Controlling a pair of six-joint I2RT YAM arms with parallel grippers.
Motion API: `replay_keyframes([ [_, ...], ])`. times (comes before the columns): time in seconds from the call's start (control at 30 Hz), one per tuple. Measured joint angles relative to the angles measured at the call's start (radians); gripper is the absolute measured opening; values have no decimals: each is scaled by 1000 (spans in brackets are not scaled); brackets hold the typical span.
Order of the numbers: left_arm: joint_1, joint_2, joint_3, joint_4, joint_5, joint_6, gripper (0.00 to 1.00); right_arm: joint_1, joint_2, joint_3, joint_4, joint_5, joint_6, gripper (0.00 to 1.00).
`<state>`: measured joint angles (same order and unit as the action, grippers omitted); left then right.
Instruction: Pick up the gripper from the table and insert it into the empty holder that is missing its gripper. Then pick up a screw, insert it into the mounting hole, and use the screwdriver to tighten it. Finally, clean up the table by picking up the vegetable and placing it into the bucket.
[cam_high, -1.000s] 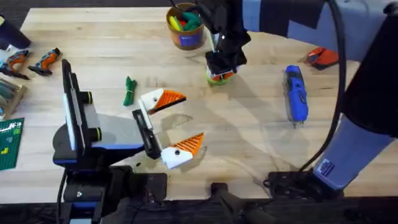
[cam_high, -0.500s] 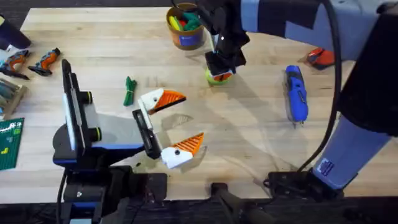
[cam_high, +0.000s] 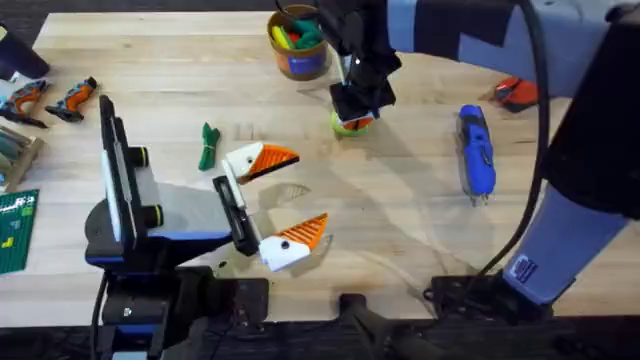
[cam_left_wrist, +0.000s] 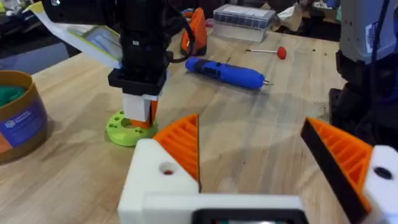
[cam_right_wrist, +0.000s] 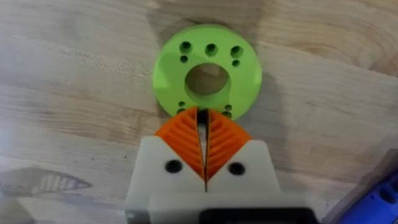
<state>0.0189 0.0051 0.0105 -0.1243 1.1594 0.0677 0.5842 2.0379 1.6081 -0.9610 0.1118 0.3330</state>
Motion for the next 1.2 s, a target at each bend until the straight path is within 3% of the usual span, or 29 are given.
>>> replay_keyframes([
  [0.27,0,0,0,0,0,0,986,0,-22,32,-26,4,0,7],
  [0.7,0,0,0,0,0,0,986,0,-157,219,-153,4,-4,7],
  [0.9,0,0,0,0,0,0,986,0,-247,230,-193,-4,-46,7],
  [1.2,0,0,0,0,0,0,986,0,-397,230,-247,-110,-144,7],
])
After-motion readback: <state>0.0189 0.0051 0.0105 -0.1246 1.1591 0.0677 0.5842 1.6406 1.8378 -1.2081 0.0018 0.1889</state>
